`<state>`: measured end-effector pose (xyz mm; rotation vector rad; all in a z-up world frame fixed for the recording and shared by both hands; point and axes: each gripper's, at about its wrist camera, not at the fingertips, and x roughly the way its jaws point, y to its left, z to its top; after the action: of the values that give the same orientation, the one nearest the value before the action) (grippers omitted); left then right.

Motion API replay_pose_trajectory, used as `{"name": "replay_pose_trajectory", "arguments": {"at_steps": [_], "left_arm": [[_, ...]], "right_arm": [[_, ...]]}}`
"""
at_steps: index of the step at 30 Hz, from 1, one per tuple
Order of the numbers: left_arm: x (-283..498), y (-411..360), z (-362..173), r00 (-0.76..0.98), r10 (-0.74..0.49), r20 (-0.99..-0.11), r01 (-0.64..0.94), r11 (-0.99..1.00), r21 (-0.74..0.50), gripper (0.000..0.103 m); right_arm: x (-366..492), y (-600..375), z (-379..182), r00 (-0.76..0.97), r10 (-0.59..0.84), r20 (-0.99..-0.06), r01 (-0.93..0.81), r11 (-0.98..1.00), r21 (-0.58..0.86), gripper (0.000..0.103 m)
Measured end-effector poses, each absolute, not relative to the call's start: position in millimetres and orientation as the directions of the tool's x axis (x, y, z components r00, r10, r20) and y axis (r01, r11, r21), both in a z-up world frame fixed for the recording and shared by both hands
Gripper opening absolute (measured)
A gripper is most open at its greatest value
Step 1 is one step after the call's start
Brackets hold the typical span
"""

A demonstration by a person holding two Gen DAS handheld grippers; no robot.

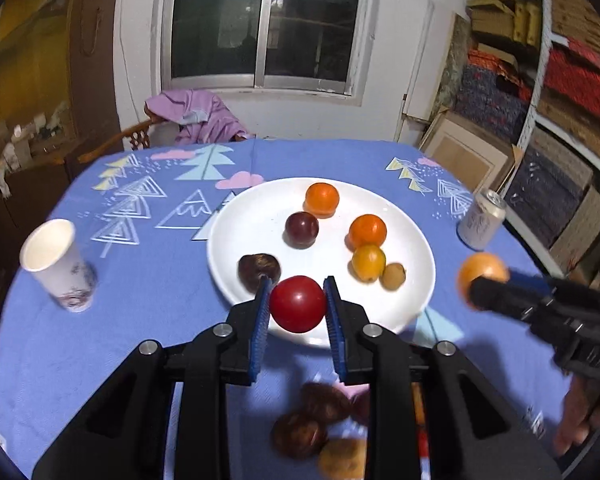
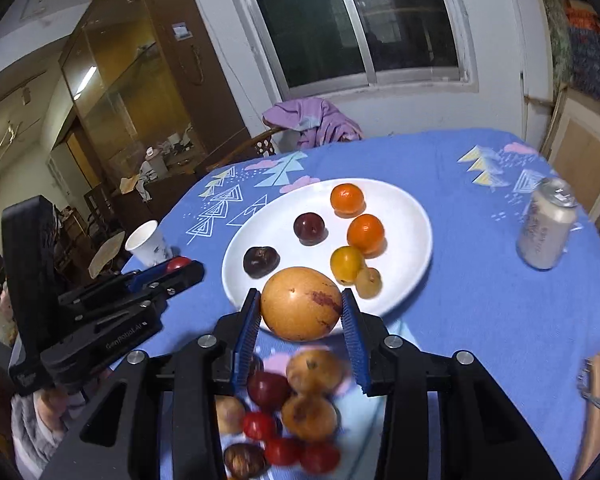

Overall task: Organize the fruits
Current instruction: 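Release the cherry tomato and sapodilla onto the white plate with both tools, then move both open tools back toward the fruit cluster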

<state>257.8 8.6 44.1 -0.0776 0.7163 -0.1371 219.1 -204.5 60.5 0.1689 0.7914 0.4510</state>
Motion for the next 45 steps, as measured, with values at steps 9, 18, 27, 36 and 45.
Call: {"name": "replay_pose_trajectory", "arguments": {"at_steps": [9, 18, 27, 36, 45], "left_arm": [[312.8, 11.7, -13.0, 0.661, -0.129, -0.739, 0.067, 0.991, -0.113, 0.029], [305.2, 6.6, -8.2, 0.709, -0.102, -0.698, 0.077, 0.995, -0.067, 0.085], [251.1, 50.7, 7.9, 0.785, -0.191, -0.59, 0.015, 0.957, -0.29, 0.095], [170.4, 11.4, -1.1, 0.768, -0.001, -0.64, 0.045, 0.998, 0.053, 0.099], [157.9, -14.1, -23.9, 0.745, 0.083, -0.662, 0.065, 0.979, 0.195, 0.099]], "right_arm": [[273.3, -177.5, -2.7, 0.525, 0.404, -0.749, -0.3, 0.912, 0.281, 0.041], [265.0, -192.0, 0.2, 0.569, 0.409, -0.713, -0.265, 0.912, 0.312, 0.074], [208.7, -244.0, 53.2, 0.724, 0.452, -0.52, -0.249, 0.875, 0.414, 0.1], [152.6, -266.8, 34.1, 0.735, 0.414, -0.537, -0.218, 0.894, 0.392, 0.1], [148.4, -298.7, 30.1, 0.743, 0.406, -0.532, -0.114, 0.86, 0.497, 0.1]]}}
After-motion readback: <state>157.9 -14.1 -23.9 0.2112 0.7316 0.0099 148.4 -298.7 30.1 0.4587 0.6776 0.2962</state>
